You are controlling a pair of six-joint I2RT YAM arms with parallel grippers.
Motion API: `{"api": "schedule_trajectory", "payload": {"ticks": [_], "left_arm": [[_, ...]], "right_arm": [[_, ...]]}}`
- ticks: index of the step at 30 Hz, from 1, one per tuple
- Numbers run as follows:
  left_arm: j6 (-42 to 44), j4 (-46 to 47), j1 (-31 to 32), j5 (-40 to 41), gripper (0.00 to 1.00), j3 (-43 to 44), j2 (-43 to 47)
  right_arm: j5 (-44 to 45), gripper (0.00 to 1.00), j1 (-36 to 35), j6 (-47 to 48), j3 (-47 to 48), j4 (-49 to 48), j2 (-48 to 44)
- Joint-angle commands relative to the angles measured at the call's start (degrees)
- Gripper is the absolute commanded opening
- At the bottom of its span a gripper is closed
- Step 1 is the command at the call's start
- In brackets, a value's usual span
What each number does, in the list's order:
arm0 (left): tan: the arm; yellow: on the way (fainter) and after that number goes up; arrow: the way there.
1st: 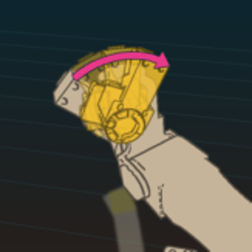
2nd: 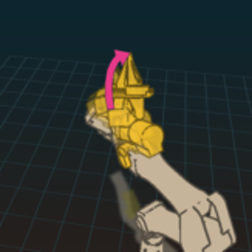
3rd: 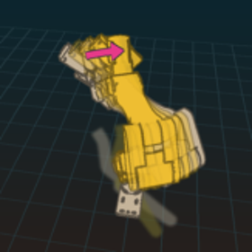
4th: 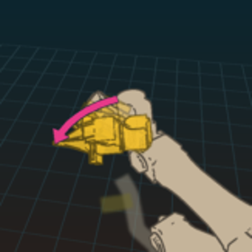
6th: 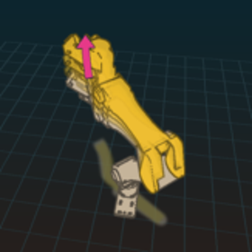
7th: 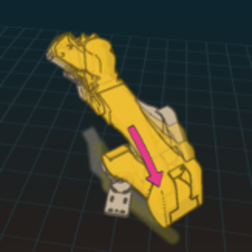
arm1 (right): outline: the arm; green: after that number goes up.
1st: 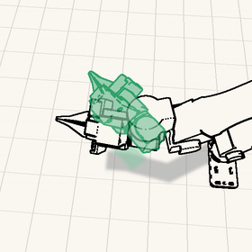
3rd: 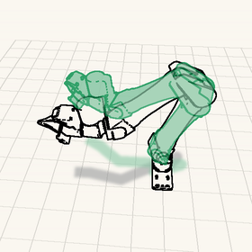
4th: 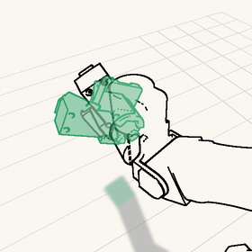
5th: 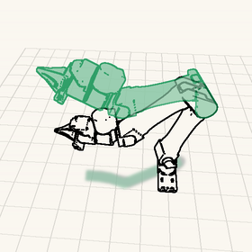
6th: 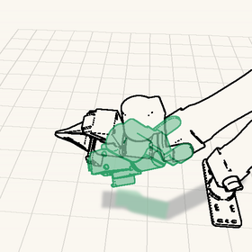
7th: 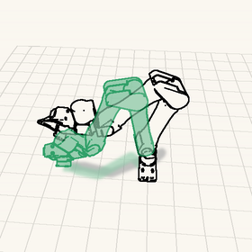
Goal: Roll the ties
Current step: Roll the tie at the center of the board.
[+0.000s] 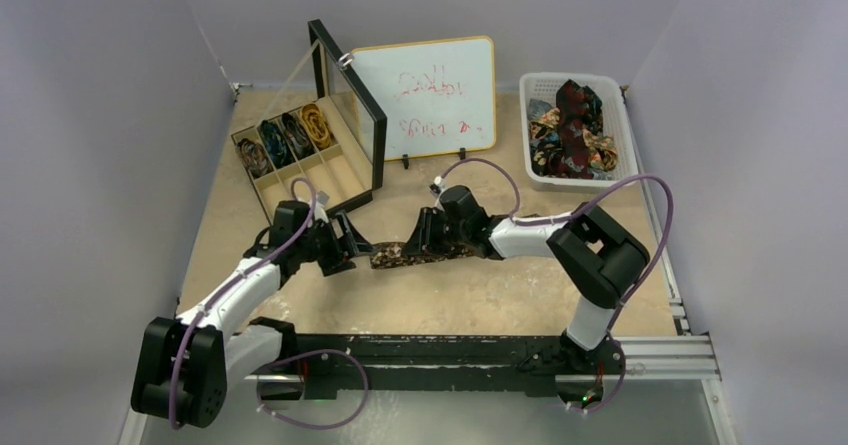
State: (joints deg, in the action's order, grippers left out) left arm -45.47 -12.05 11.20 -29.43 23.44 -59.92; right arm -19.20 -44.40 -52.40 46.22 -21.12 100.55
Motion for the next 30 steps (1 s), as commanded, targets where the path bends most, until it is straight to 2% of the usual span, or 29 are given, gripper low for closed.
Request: {"api": "schedule_trajectory", "payload": {"ticks": [1, 6, 12, 18, 24, 30], "left_arm": [[0.05, 5.0, -0.57, -3.18, 0.73, -1.08, -1.13], [0.28, 8.21, -0.57, -4.63, 0.72, -1.96, -3.77], [0.17, 13.73, -0.57, -6.0, 0.72, -2.32, -6.93], [0.56, 17.99, -0.57, -7.54, 0.7, -2.2, -9.95], [2.46, 21.88, -0.57, -9.38, 0.61, -3.18, -12.74], [4.27, 27.26, -0.57, -11.46, 0.6, -4.46, -15.66]], "right_arm": [[-1.02, 0.28, -0.07, 1.01, 2.11, 2.06, 0.83], [-0.75, 0.21, -0.07, 1.24, 2.82, 3.0, 2.49], [-0.62, 0.17, -0.1, 1.17, 3.08, 3.26, 3.75], [-0.53, 0.17, 0.06, 1.47, 3.57, 3.89, 4.63], [-1.02, 0.17, 0.37, 1.69, 3.71, 3.84, 5.83], [-2.34, 0.16, 0.82, 1.59, 3.58, 3.07, 6.91]]}}
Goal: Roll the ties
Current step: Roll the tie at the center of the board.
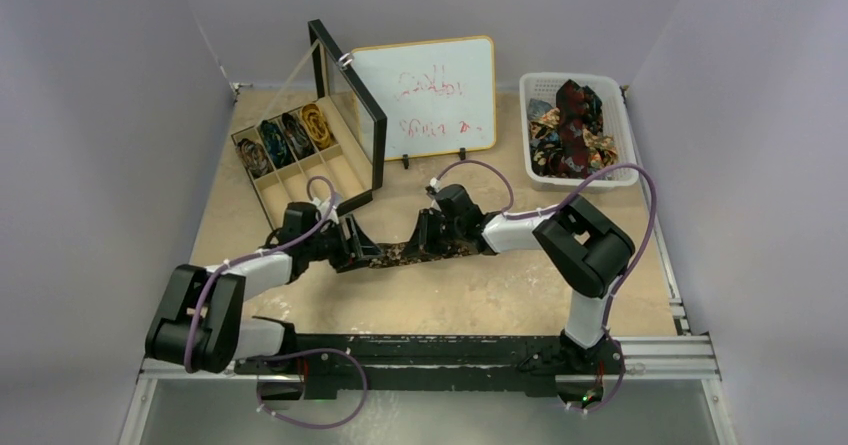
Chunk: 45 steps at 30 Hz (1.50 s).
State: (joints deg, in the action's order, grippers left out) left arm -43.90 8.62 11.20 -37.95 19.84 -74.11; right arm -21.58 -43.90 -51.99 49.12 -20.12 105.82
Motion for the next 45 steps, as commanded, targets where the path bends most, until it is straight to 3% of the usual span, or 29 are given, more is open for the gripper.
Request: {"api": "schedule_trajectory", "payload": {"ticks": [1, 17, 24, 36, 45], "left_arm": [[2.94, 7.59, -0.57, -3.38, 0.6, -0.93, -2.35], [3.16, 17.21, -0.57, -6.65, 0.51, -2.65, -7.48], [1.89, 18.27, -0.57, -7.62, 0.4, -1.51, -9.48], [1.46, 5.1, -0.57, -3.69, 0.14, 3.92, -7.24], [2.82, -4.09, -0.52, -1.71, 0.08, 7.4, -6.8]], "right_arm": [[-0.15, 0.16, 0.37, 1.2, 0.71, 1.98, 1.79], [-2.34, 0.15, 1.26, 0.57, 0.54, 0.72, 3.46], [-3.37, 0.15, 1.32, 0.57, 0.62, 0.26, 3.61], [-4.43, 0.21, 1.36, 3.08, 2.3, 1.51, -1.36], [10.1, 0.22, 1.33, 7.68, 6.43, 13.26, -4.98]]}}
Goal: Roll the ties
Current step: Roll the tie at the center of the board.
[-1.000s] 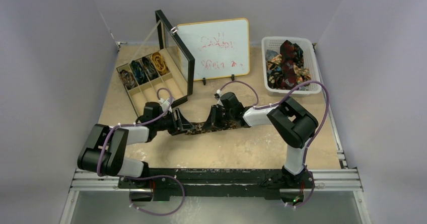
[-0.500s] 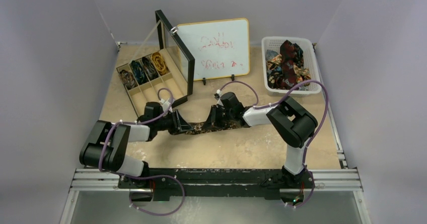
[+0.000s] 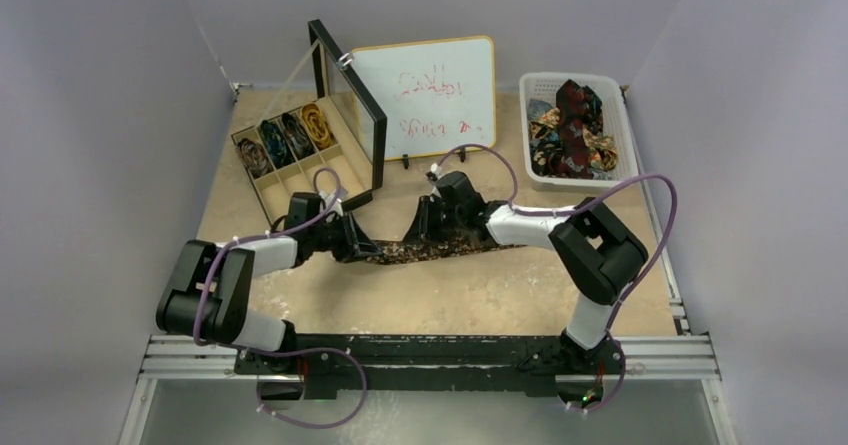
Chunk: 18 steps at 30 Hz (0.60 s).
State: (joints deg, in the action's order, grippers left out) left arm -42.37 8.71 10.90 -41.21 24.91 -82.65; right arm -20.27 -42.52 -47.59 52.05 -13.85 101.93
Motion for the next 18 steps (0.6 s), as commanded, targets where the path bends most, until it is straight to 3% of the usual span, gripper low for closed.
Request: {"api": "schedule_trajectory", "payload": {"ticks": [1, 7, 18], "left_arm": [[0.97, -4.57, -0.26, 1.86, 0.08, 2.57, 1.9], [0.14, -7.3, -0.26, 3.09, 0.08, 3.5, 3.69], [3.52, -16.09, -0.23, 5.21, 0.07, 4.95, 5.43]], "right_arm": [[9.97, 0.21, -0.02, 3.51, 4.01, 8.02, -0.43], [14.42, 0.17, -0.08, 3.99, 3.32, 9.11, 2.02], [8.64, 0.16, -0.85, 1.1, -2.57, 5.91, -2.15]]}}
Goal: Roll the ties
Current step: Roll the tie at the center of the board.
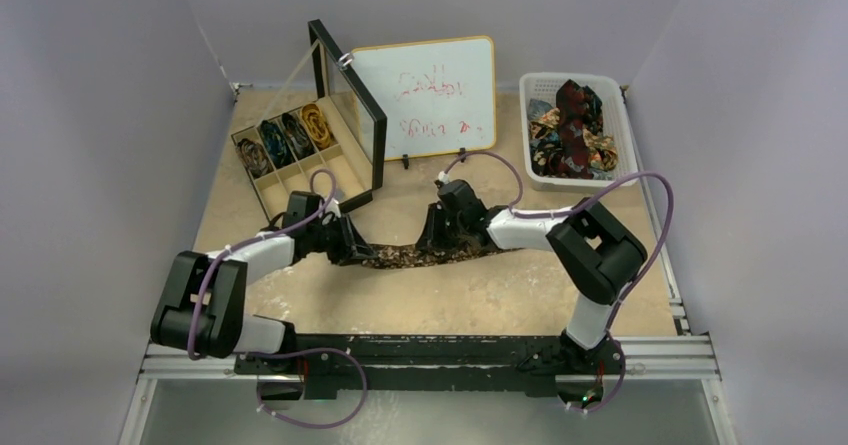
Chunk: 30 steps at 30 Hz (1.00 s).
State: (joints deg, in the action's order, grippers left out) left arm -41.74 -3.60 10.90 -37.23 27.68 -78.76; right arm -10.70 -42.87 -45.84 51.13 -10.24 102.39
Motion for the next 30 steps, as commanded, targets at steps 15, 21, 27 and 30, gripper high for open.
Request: {"api": "schedule_trajectory", "payload": {"ticks": [15, 21, 27, 30], "left_arm": [[3.68, -8.44, -0.17, 4.36, 0.07, 2.99, 5.0], [4.1, -10.81, -0.16, 6.55, 0.07, 4.31, 5.52], [4.11, -13.28, -0.09, 8.63, 0.07, 5.31, 6.64], [4.41, -14.21, -0.09, 9.38, 0.07, 5.9, 6.99]], "right_arm": [[-8.58, 0.3, -0.61, -2.73, -0.49, -4.87, -7.96], [-12.66, 0.29, -2.64, -4.32, 1.51, -8.98, -3.16], [-13.13, 0.29, -4.23, -4.51, 4.13, -9.19, 1.84], [-13.47, 0.27, -4.58, -4.37, 4.98, -9.35, 3.55]]}}
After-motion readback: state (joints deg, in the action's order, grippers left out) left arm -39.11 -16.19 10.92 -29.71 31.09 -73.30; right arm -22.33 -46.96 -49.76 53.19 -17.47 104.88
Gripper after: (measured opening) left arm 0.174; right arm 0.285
